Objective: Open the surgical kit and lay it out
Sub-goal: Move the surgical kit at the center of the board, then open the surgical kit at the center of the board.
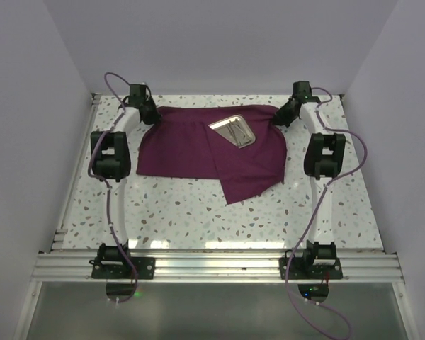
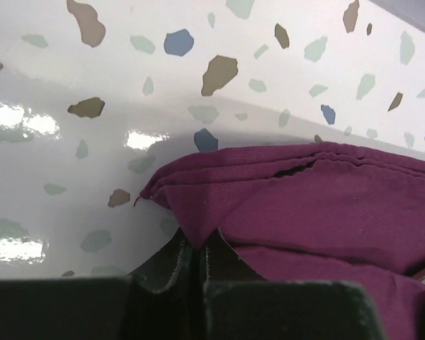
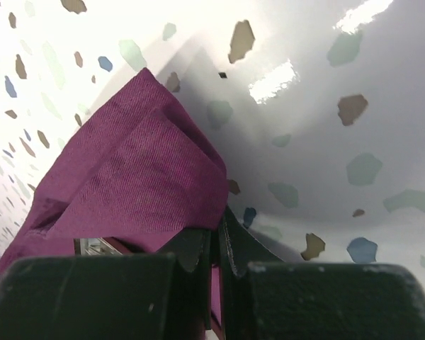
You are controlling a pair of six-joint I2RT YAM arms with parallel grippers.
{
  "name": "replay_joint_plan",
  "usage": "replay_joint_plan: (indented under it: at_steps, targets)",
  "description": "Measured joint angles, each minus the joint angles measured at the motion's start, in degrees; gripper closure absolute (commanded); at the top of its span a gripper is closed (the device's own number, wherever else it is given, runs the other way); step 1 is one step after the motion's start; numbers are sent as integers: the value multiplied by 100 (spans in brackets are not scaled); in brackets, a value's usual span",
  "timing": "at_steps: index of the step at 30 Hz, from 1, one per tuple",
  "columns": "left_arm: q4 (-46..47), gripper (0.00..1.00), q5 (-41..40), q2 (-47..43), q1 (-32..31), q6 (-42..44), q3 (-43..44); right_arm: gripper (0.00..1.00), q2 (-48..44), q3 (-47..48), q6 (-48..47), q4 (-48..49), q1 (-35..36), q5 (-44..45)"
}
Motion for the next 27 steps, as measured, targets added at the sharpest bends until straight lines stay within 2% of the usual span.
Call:
replay_joint_plan:
  at_steps: [2,3,4,5,6,7,8,11,16,20,22,25,27]
  targets:
    - [-13,100,26,96,33,-46,144,100,70,94,22,46,0,-22]
    - [-20,96,59,101,57,-72,144,100,76,98,28,74,0,-42]
    - [-28,87,94,101,74,-87,144,77,79,98,31,92,0,-59]
    - [-33,59,125,101,92,-83,142,53,83,96,37,114,0,-81]
    - [-31,43,125,101,103,-61,129,34,83,85,103,195,-7,-188]
    - [39,31,155,63,122,-70,116,5,66,81,114,323,-9,-216]
    - [59,16,103,-7,140,-83,81,2,7,24,122,516,-20,-321]
    - [42,1,-210,-409,234,-186,-374,2,-334,-452,-17,796,-24,-146]
    - [-151,1,-579,-1088,487,-238,-887,2,-815,-1078,-352,752,-68,203]
    - [-254,1,-859,-1716,632,-238,-975,2,-1178,-1346,-837,264,9,616]
    - [-190,2,-964,-2227,664,-238,-1344,2,-1423,-1429,-1134,-28,184,922]
    - [-127,4,-1025,-3123,662,-240,-2256,2,-2114,-1779,-1631,-341,883,1475]
    - [-63,5,-1036,-3600,656,-243,-2848,2,-2817,-2339,-1856,-330,1714,1725]
